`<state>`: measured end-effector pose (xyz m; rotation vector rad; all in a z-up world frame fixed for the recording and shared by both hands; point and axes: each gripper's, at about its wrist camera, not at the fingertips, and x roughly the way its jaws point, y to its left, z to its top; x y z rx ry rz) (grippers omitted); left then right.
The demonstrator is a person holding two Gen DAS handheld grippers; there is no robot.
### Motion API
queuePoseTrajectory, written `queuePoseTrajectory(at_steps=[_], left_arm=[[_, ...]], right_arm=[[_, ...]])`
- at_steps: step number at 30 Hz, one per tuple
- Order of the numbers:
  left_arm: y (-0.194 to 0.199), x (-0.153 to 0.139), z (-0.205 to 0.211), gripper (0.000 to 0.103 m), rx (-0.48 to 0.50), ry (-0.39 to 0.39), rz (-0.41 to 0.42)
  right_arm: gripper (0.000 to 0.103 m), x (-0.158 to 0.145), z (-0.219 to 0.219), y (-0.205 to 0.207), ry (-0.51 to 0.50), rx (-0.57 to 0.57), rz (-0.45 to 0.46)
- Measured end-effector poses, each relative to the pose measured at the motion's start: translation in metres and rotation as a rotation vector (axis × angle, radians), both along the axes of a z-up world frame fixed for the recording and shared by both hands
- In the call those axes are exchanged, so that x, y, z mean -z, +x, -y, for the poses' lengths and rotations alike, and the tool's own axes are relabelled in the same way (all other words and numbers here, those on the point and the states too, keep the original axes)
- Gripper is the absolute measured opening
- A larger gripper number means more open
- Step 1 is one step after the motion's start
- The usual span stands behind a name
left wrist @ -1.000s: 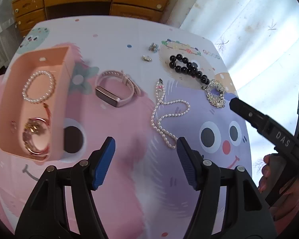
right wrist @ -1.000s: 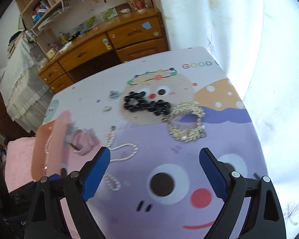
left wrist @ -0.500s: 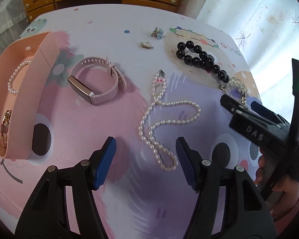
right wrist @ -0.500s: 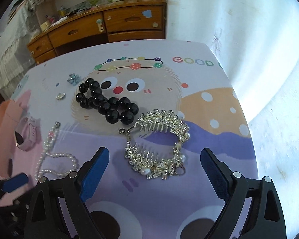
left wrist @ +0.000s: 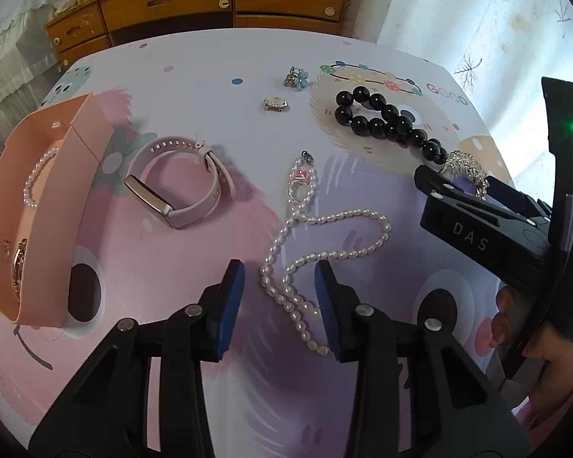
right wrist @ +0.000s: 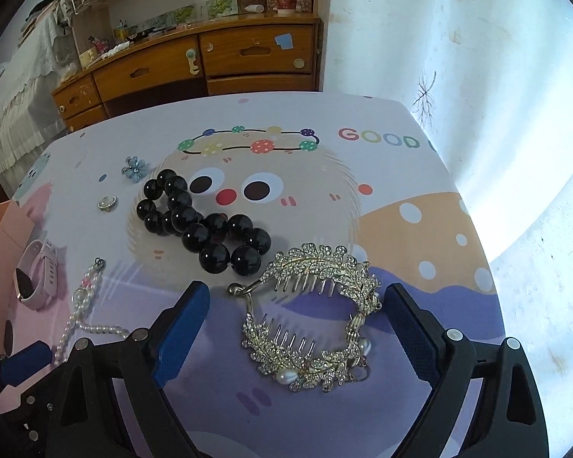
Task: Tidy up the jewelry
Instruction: 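Move the right tool to the silver rhinestone hair comb and grasp it, then grasp the pearl necklace with the left tool while the right tool lifts the hair comb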
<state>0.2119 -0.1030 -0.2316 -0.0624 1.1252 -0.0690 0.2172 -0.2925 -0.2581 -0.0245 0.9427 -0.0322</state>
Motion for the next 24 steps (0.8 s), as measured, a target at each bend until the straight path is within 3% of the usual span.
queuePoseTrajectory(at_steps=[2,9,14,16,24], left_arm=[[0.001,0.0,0.003,0.028,0.013,0.004,0.005],[0.001,0.0,0.009,0.008,0.028,0.041,0.024],[0.002,-0.001,0.002,0.007,0.008,-0.021,0.021],[0.001,-0.005,0.001,0.0,0.022,-0.035,0.041],[-0.004,-0.013,-0.001,0.0,0.055,-0.122,0.032]], right_arm=[[0.078,-0.002,0.0,0.001,0.0,-0.019,0.016],[0.078,-0.001,-0.001,0.004,0.005,-0.026,0.025],[0.078,-0.002,0.001,0.001,0.007,-0.026,0.017],[0.078,-0.003,0.002,0.0,0.003,-0.029,0.008],[0.078,-0.018,0.008,-0.012,-0.003,-0.004,0.004]])
